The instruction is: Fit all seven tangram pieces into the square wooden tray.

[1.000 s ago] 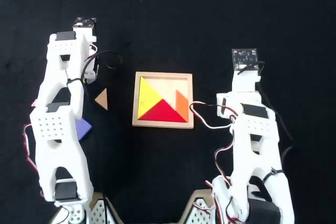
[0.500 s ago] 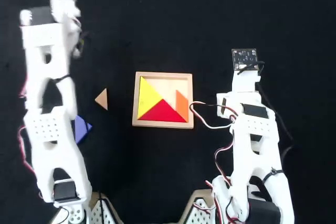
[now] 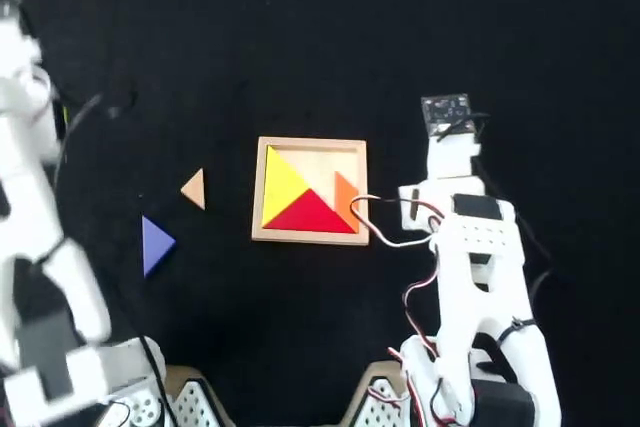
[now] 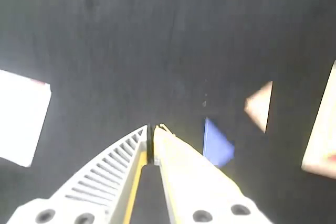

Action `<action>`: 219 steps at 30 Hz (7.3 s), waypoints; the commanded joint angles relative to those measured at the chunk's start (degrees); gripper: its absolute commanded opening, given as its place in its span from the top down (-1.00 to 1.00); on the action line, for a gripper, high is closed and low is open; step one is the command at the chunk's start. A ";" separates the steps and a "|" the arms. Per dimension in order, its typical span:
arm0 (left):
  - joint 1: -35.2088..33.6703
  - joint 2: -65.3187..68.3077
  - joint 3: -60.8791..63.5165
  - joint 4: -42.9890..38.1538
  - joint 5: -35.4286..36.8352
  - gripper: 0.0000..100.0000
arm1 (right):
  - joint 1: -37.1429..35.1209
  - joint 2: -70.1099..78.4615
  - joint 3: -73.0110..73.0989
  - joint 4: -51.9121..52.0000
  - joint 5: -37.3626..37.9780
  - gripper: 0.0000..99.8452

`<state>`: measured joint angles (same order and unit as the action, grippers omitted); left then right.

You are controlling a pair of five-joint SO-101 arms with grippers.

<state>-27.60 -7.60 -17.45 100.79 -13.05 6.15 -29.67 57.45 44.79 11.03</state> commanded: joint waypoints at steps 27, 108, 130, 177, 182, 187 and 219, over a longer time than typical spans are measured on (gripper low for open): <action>8.31 2.37 60.44 -43.34 -2.90 0.94 | -1.05 -1.98 -0.31 -1.67 0.62 0.98; -1.36 -30.59 74.15 -39.21 11.25 0.94 | -44.04 7.25 -22.99 12.04 -0.79 0.97; -12.70 -45.71 93.32 -53.54 11.43 0.93 | -53.27 46.90 -53.41 22.24 -24.88 0.55; -11.56 -45.71 93.76 -55.03 11.43 0.93 | -59.69 49.63 -57.63 22.77 -18.02 0.56; -11.56 -45.71 93.76 -55.03 11.43 0.93 | -59.43 49.63 -57.63 22.77 -18.02 0.55; -11.56 -45.80 93.76 -55.03 11.43 0.93 | -59.08 49.71 -57.63 22.51 -18.02 0.55; -11.56 -45.80 93.76 -55.03 11.43 0.93 | -61.45 52.70 -57.27 21.54 -18.20 0.43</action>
<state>-39.56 -52.44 76.44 46.73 -1.98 -54.68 23.78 1.98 67.91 -7.69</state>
